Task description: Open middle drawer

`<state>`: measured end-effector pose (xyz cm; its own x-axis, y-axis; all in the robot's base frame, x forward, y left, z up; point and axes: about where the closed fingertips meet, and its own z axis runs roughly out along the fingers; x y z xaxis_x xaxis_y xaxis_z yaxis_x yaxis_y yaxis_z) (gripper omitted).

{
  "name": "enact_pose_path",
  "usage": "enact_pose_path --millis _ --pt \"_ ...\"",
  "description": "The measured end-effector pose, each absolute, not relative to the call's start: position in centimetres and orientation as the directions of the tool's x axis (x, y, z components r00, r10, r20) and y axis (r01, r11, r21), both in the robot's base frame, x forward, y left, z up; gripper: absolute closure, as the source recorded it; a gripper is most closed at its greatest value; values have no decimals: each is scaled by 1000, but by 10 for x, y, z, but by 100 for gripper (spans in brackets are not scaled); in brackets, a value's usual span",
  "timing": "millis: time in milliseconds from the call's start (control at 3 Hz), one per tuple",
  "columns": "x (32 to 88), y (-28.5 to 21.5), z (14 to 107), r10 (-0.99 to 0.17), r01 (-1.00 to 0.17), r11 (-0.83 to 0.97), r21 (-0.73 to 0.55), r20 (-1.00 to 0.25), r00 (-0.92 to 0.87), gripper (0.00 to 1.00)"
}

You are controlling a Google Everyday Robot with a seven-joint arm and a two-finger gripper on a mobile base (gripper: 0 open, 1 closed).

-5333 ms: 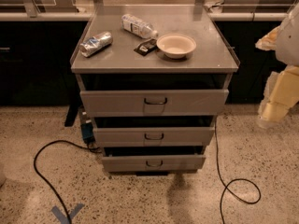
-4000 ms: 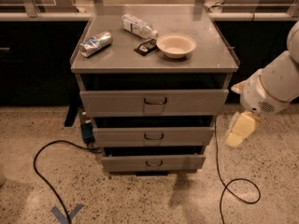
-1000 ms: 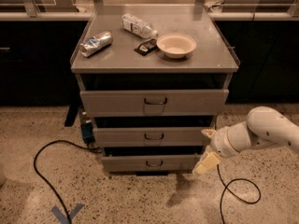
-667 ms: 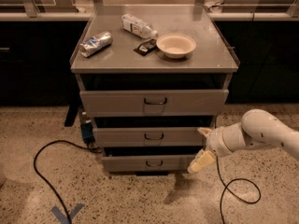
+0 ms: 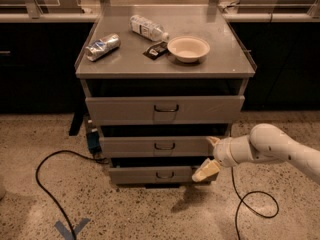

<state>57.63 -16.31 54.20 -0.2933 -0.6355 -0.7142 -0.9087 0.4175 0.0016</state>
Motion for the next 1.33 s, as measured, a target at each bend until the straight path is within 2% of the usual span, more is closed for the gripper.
enact_pose_path --millis 667,1333 --pt "598 -137 496 -612 -920 386 65 -728 -309 0" --pt "605 -137 493 -596 -912 404 64 -739 -316 0"
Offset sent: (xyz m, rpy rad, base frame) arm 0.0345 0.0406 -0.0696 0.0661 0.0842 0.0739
